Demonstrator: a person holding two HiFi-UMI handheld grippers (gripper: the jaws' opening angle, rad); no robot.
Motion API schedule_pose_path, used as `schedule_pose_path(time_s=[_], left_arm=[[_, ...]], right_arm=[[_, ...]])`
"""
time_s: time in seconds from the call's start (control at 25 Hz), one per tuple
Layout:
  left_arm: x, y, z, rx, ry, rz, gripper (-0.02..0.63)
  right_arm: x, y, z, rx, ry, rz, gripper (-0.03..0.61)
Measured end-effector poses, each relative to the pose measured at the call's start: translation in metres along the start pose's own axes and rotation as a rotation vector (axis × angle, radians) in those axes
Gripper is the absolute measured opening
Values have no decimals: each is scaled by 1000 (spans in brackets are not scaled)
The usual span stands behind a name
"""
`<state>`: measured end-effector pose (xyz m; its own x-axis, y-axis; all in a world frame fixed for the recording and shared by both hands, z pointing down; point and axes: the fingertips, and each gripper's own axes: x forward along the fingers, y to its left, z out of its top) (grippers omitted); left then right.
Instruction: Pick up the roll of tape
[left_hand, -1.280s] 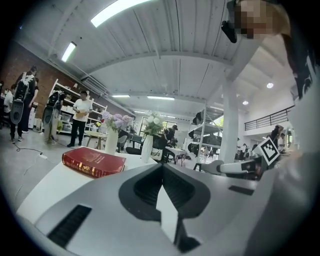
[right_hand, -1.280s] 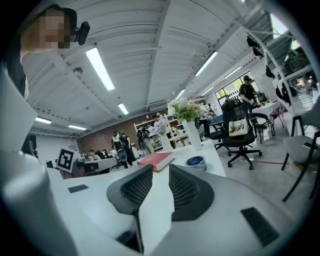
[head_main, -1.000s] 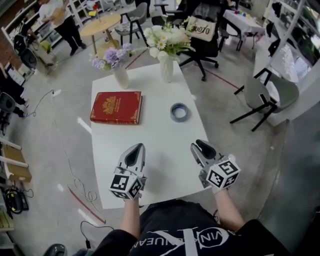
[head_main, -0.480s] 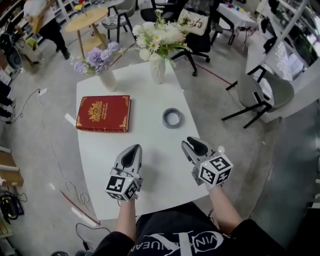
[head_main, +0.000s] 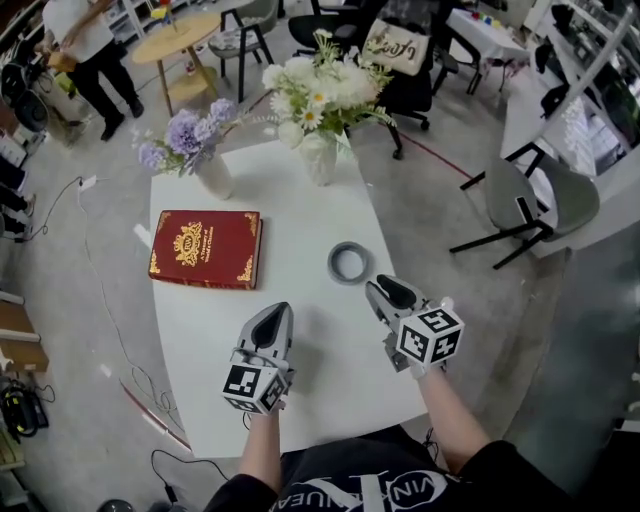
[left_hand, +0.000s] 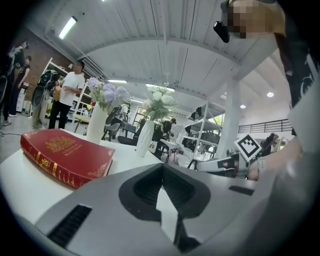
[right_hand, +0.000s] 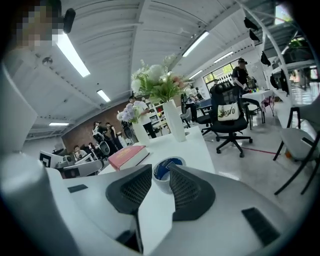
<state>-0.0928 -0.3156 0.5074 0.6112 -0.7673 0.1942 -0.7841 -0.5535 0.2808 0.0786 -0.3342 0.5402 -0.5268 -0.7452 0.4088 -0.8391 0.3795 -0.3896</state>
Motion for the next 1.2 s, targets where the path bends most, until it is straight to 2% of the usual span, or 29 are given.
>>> schedule_pose_path(time_s=[0.16,0.48,0.68,0.84,1.0,1.08,1.2], left_arm=[[9,8,-4,-14,6,14,2],[20,15,-14,-16,33,29,2],[21,15,-17,-20,39,35,2],[21,15,-19,-19,44,40,2],[18,13,-22,-20,44,41,2],[17,13,-23,-26,44,45,2],[13,13,-23,-29,45,51,2]], right_arm=[[20,-13,-2,51,19,-10,120],[55,-42,-1,81,47,-84,121],[70,-51,-8,91,123,-120,121],[77,-53,-14,56,198,-152,123],[77,-55,-12,34,201,-169,96],[76,-56,-10,-9,194,-182,64],[74,-54,-11,-92,196,-193,61]])
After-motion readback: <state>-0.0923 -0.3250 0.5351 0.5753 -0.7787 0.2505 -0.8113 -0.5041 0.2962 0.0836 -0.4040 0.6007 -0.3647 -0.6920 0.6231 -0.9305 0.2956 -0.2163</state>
